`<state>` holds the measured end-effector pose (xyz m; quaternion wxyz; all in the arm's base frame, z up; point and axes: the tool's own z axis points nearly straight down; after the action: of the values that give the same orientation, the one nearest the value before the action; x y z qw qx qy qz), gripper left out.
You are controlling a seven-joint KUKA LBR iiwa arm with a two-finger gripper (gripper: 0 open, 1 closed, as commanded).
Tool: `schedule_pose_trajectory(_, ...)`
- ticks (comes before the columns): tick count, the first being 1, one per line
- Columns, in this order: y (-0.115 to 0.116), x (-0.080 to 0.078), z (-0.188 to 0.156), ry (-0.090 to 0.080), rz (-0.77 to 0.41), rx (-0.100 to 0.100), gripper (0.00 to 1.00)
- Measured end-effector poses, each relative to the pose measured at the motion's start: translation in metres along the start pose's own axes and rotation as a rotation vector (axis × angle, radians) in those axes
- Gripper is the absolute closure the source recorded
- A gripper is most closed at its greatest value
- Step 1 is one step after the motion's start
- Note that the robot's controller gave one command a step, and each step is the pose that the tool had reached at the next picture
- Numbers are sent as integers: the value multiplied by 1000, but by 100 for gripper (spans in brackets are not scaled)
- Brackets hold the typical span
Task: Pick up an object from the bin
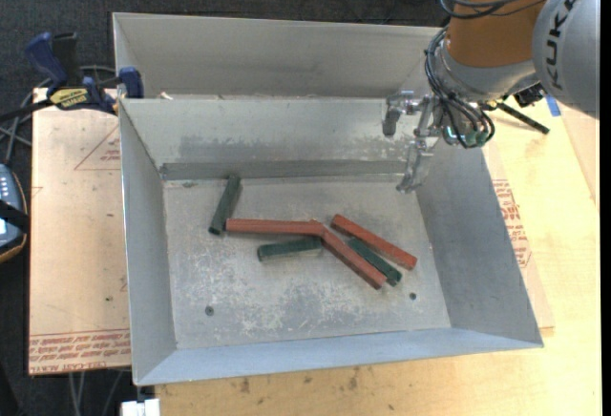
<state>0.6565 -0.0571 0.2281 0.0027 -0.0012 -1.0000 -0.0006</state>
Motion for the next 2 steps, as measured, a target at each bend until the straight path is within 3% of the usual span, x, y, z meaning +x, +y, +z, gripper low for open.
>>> schedule_pose_trajectory(1, 0, -1, -5, -8, -1, 1, 0)
schedule_pose_trajectory(2, 10, 27, 72, -10, 82, 0, 0)
